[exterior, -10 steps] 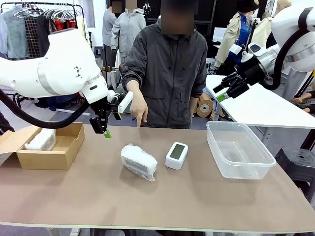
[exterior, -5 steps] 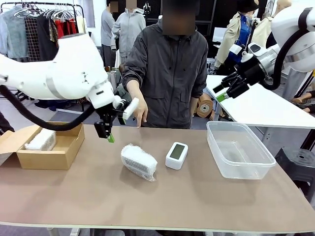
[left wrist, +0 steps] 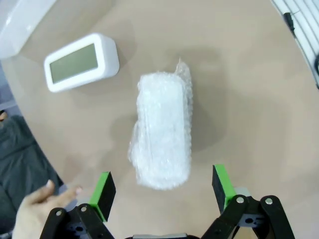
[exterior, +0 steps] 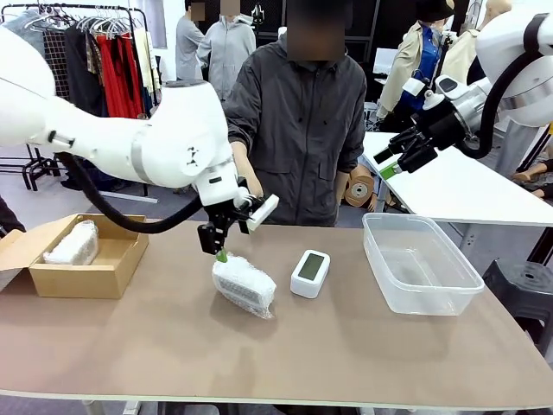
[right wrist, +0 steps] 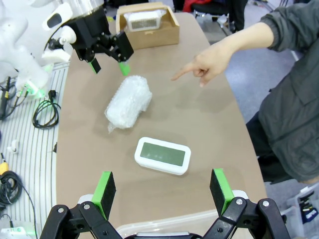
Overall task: Separate and place wrapped and unwrapped clocks.
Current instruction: Pick up the Digital clock indicated by the person.
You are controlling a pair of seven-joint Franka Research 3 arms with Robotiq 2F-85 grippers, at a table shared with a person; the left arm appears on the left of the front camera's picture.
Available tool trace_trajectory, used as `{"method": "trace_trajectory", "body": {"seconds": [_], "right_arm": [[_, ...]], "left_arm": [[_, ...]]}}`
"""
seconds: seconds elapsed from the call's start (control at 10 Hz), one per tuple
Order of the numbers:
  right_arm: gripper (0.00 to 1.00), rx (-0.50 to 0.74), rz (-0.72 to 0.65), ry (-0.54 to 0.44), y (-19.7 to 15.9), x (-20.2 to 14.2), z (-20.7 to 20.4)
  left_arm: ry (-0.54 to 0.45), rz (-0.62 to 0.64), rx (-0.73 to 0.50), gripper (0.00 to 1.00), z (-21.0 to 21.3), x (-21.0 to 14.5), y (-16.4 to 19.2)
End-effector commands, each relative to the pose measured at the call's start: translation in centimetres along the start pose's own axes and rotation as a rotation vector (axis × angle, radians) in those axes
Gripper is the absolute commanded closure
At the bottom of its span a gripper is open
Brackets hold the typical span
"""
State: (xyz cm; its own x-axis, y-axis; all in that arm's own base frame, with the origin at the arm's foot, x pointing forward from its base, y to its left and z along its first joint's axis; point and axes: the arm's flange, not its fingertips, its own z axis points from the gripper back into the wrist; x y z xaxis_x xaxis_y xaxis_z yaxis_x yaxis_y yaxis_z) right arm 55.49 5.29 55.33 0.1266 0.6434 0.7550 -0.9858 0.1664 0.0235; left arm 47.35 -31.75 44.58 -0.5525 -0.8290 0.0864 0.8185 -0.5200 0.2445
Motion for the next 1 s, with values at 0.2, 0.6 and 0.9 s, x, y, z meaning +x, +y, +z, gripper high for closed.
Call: {"method": "trace_trajectory", "body": {"seconds": [0.2, 0.6, 0.9], "right_arm": [[0.0, -0.006, 0.004, 0.0, 0.0, 0.2, 0.1], [0.0, -0.006, 0.004, 0.0, 0.0, 0.2, 0.1], [0.0, -0.006, 0.004, 0.0, 0.0, 0.2, 0.1]], "left_arm": [[-0.001, -0.036, -0.048, 0.0, -4.0, 1.9, 0.6], [0.051, 0.015, -0.04, 0.0, -6.1, 1.0, 0.1], [0.05, 0.013, -0.021, 0.0, -8.0, 0.0, 0.1]]}}
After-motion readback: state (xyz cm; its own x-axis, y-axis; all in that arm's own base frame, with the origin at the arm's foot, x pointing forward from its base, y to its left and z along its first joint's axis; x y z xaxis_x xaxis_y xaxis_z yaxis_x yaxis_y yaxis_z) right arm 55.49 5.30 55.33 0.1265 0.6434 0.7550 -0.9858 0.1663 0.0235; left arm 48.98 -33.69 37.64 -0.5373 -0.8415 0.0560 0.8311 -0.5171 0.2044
